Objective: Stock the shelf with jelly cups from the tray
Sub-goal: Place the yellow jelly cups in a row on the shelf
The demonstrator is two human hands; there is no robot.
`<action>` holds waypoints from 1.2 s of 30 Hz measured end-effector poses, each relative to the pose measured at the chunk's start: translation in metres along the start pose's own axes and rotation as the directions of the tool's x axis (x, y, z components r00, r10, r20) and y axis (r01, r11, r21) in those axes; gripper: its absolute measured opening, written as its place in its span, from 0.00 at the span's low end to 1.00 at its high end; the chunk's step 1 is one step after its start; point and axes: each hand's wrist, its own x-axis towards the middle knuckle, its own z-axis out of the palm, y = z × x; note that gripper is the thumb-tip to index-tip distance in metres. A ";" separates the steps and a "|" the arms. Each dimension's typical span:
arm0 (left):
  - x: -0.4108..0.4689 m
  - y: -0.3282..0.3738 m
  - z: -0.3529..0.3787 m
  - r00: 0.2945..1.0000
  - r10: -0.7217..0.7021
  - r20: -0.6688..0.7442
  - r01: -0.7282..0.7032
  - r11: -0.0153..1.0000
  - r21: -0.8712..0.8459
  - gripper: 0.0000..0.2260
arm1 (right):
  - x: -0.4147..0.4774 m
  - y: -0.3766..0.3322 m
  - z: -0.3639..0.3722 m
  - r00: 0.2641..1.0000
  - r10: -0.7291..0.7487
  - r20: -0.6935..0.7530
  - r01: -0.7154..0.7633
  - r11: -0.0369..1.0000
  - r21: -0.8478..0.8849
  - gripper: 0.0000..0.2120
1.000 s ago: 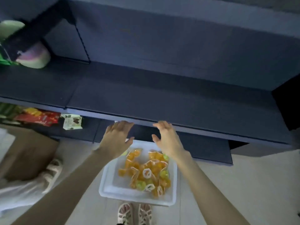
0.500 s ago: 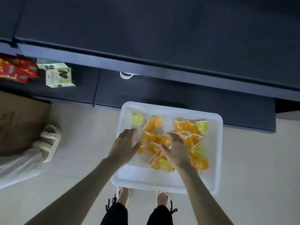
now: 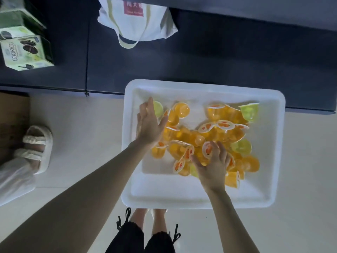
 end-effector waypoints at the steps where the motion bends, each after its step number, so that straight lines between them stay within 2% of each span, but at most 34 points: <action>1: 0.002 0.000 0.002 1.000 -0.009 0.001 0.009 0.999 0.031 0.29 | 0.000 0.004 0.001 1.000 -0.002 -0.002 0.002 1.000 -0.006 0.36; 4: 0.002 0.000 0.007 1.000 -0.026 0.006 0.025 0.996 0.089 0.24 | 0.005 0.012 0.001 1.000 0.021 0.009 -0.021 1.000 -0.010 0.39; 10: 0.006 -0.005 0.006 0.999 -0.028 0.045 0.022 0.992 0.125 0.24 | -0.003 0.021 -0.006 0.991 0.105 0.083 -0.094 0.987 -0.128 0.43; 14: 0.002 -0.008 0.006 0.989 -0.062 0.131 0.053 0.996 0.066 0.22 | -0.011 0.026 -0.013 0.968 0.194 0.160 -0.175 0.976 -0.130 0.41; 17: -0.010 -0.005 0.002 0.989 -0.094 0.110 0.095 0.995 -0.006 0.19 | -0.013 0.032 -0.018 0.969 0.174 0.177 -0.178 0.984 0.006 0.38; 20: -0.031 -0.002 -0.004 0.994 -0.107 0.019 0.109 0.991 -0.077 0.18 | -0.017 0.033 -0.022 0.973 0.150 0.176 -0.180 0.968 0.175 0.32; 23: -0.056 0.000 -0.012 0.993 -0.115 -0.033 0.109 0.982 -0.155 0.18 | -0.025 0.024 -0.029 0.974 0.164 0.159 -0.204 0.938 0.281 0.25; 27: -0.093 0.014 -0.024 0.992 -0.119 -0.038 0.105 0.958 -0.267 0.18 | -0.036 0.009 -0.045 0.975 0.154 0.162 -0.204 0.910 0.361 0.23; 32: -0.125 0.018 -0.030 0.965 -0.257 0.060 0.250 0.817 -0.519 0.15 | -0.038 0.008 -0.056 0.958 0.118 0.262 -0.181 0.956 0.230 0.23; 34: -0.130 0.013 -0.026 0.945 -0.291 0.150 0.318 0.708 -0.631 0.16 | -0.038 0.013 -0.052 0.951 0.107 0.291 -0.175 0.960 0.220 0.20; 36: -0.133 0.009 -0.021 0.913 -0.334 0.236 0.394 0.563 -0.727 0.16 | -0.040 0.015 -0.048 0.957 0.076 0.280 -0.163 0.940 0.299 0.16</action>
